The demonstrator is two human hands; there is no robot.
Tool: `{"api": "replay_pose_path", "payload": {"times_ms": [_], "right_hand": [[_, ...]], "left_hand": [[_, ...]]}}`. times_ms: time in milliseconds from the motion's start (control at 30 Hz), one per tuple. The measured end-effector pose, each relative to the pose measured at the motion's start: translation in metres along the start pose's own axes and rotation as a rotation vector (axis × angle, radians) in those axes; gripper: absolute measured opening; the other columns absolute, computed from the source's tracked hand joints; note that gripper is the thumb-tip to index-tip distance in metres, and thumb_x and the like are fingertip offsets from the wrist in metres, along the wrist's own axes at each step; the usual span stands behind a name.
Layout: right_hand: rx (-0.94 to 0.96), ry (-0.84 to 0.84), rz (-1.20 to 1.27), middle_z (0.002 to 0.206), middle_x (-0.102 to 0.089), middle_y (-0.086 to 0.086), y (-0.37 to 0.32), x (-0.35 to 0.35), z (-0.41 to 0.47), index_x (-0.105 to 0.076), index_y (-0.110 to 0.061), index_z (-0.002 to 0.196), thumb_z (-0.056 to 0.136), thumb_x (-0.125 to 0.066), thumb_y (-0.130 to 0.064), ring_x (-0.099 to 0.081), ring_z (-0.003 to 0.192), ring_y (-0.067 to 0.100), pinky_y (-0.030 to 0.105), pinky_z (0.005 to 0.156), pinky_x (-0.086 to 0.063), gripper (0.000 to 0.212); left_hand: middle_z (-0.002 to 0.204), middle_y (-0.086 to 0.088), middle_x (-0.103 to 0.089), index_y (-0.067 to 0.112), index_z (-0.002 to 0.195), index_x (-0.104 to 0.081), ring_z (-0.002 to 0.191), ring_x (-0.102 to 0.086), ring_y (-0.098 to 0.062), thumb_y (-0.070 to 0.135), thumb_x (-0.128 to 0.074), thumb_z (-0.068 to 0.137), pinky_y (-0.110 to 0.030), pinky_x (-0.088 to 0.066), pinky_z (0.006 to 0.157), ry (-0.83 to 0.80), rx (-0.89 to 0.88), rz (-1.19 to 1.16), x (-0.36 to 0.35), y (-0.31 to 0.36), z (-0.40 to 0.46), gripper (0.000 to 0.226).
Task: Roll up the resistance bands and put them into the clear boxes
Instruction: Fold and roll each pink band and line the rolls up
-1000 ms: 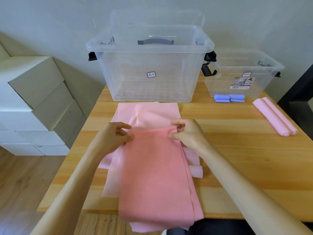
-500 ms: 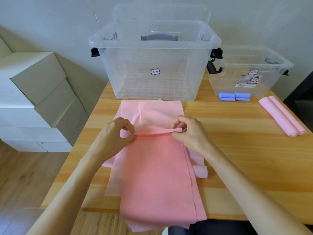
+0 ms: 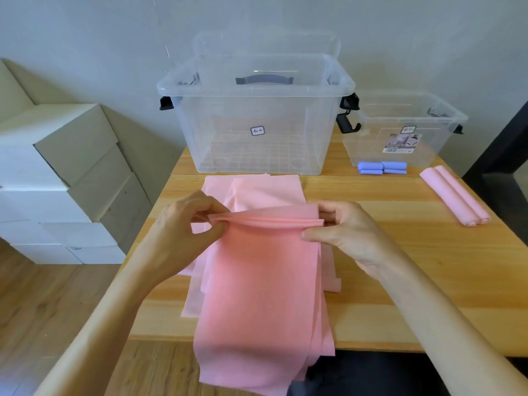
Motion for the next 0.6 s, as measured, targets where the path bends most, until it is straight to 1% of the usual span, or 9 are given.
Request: {"api": "replay_pose_path", "payload": {"times_ms": [33,100,167,200,300,367,467,533,600], "right_hand": [[0.018,0.001,0.026,0.091,-0.076,0.001,-0.006,0.004,-0.008,-0.075,-0.017,0.101,0.076,-0.074,0.006,-0.068,0.084,0.012,0.026,0.081,-0.052,0.034],[0.056,0.02,0.073,0.093,-0.077,0.003,-0.019,0.012,-0.024,-0.076,-0.015,0.096,0.078,-0.073,0.006,-0.068,0.084,0.012,0.024,0.077,-0.052,0.027],[0.105,0.043,0.112,0.094,-0.077,0.001,-0.033,0.021,-0.038,-0.075,-0.012,0.097,0.08,-0.072,0.005,-0.071,0.087,0.01,0.018,0.077,-0.054,0.024],[0.131,0.062,0.126,0.095,-0.077,0.001,-0.04,0.026,-0.045,-0.075,-0.012,0.097,0.08,-0.072,0.004,-0.071,0.09,0.01,0.018,0.078,-0.054,0.023],[0.212,0.149,0.165,0.092,-0.077,0.002,-0.059,0.045,-0.066,-0.076,-0.013,0.093,0.079,-0.073,-0.002,-0.071,0.089,0.014,0.028,0.085,-0.057,0.018],[0.269,0.214,0.173,0.094,-0.076,0.01,-0.072,0.06,-0.082,-0.075,-0.009,0.095,0.078,-0.074,-0.007,-0.071,0.087,0.021,0.035,0.082,-0.058,0.017],[0.353,0.311,0.155,0.094,-0.076,0.011,-0.092,0.083,-0.106,-0.075,-0.012,0.097,0.081,-0.072,-0.005,-0.073,0.084,0.022,0.032,0.074,-0.062,0.018],[0.393,0.359,0.138,0.092,-0.076,0.009,-0.102,0.099,-0.12,-0.075,-0.014,0.096,0.082,-0.072,-0.005,-0.074,0.083,0.021,0.033,0.074,-0.062,0.016],[0.423,0.408,0.103,0.09,-0.077,0.006,-0.111,0.117,-0.135,-0.075,-0.014,0.095,0.083,-0.072,-0.008,-0.074,0.084,0.022,0.034,0.075,-0.062,0.014]], "left_hand": [[0.09,0.012,-0.067,0.03,0.088,-0.07,0.089,-0.066,-0.004,0.006,-0.069,0.086,-0.008,-0.046,0.086,-0.005,-0.009,-0.025,0.004,0.009,-0.002,0.024],[0.093,0.016,-0.07,0.029,0.089,-0.068,0.089,-0.068,-0.003,0.007,-0.067,0.089,-0.009,-0.047,0.085,-0.01,-0.02,-0.105,0.011,0.03,-0.006,0.022],[0.089,0.017,-0.071,0.025,0.088,-0.067,0.082,-0.069,-0.001,0.007,-0.065,0.091,-0.007,-0.047,0.077,0.006,-0.039,-0.198,0.016,0.052,-0.011,0.018],[0.088,0.015,-0.072,0.024,0.088,-0.067,0.078,-0.069,-0.002,0.008,-0.065,0.092,-0.006,-0.046,0.074,0.028,-0.048,-0.233,0.019,0.063,-0.013,0.016],[0.086,0.013,-0.074,0.023,0.089,-0.068,0.073,-0.071,-0.007,0.014,-0.068,0.09,-0.009,-0.05,0.072,0.123,-0.096,-0.294,0.029,0.092,-0.017,0.009],[0.083,0.012,-0.074,0.022,0.087,-0.069,0.074,-0.072,-0.005,0.016,-0.07,0.089,-0.015,-0.054,0.074,0.166,-0.15,-0.327,0.034,0.113,-0.017,0.007],[0.079,0.014,-0.075,0.02,0.085,-0.07,0.075,-0.072,-0.003,0.011,-0.07,0.089,-0.017,-0.056,0.071,0.172,-0.24,-0.382,0.035,0.146,-0.017,0.011],[0.077,0.017,-0.074,0.02,0.085,-0.07,0.075,-0.071,-0.001,0.007,-0.069,0.089,-0.016,-0.056,0.069,0.162,-0.304,-0.389,0.035,0.169,-0.015,0.014],[0.075,0.021,-0.072,0.026,0.084,-0.07,0.075,-0.07,0.001,0.01,-0.07,0.089,-0.018,-0.057,0.065,0.172,-0.369,-0.349,0.036,0.191,-0.013,0.017]]}}
Point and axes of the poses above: each hand's wrist, its own z-axis towards the middle knuckle, its own x-axis out of the back of the hand, y = z × x, the point moved 7 cm from there along z, towards the middle knuckle
